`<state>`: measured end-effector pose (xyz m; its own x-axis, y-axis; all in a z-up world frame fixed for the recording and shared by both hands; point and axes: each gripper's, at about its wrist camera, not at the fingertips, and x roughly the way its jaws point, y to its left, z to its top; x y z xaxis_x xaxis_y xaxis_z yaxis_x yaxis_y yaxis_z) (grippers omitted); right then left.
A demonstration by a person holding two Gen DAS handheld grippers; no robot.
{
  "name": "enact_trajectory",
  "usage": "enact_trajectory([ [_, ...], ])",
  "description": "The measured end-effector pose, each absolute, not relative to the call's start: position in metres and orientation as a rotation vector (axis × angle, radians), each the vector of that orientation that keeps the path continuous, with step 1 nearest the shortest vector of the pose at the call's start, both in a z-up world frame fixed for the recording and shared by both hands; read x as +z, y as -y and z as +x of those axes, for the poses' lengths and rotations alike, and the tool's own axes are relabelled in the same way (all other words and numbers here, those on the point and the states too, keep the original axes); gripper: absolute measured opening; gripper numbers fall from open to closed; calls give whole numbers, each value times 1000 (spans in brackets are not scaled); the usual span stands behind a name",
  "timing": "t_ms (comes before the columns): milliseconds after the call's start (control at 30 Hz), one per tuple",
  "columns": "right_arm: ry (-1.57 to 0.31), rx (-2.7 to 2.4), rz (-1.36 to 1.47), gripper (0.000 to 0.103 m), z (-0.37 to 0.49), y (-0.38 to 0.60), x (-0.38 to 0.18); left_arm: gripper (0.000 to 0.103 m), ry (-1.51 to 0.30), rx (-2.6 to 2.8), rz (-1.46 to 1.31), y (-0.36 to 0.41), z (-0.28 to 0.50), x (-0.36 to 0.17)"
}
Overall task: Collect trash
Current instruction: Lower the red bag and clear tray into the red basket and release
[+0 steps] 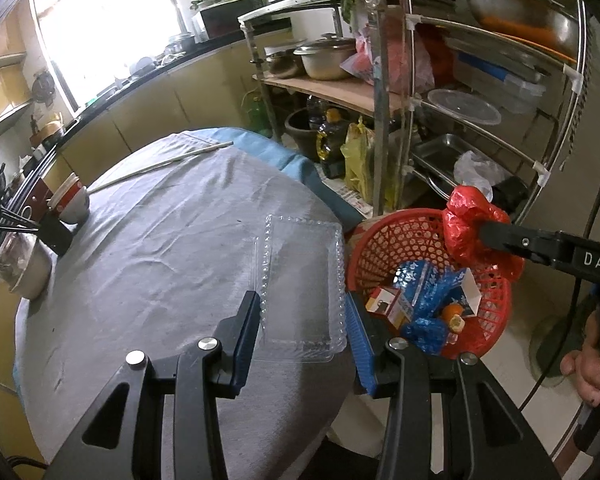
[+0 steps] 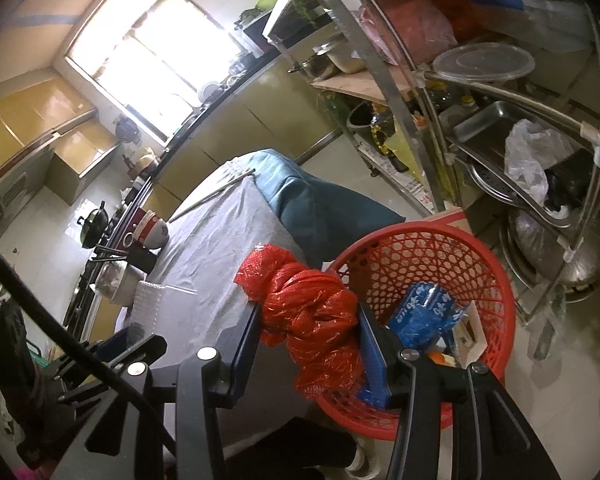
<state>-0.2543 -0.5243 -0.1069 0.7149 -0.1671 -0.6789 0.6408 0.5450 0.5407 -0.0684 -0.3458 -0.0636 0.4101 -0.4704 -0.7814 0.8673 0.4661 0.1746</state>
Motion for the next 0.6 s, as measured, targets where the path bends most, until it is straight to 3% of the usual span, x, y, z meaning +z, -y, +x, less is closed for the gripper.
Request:
enact_trajectory([
  [600,-601,-565,898,51,-271,541,-112,45,-747,-965,679,371,-81,-74],
])
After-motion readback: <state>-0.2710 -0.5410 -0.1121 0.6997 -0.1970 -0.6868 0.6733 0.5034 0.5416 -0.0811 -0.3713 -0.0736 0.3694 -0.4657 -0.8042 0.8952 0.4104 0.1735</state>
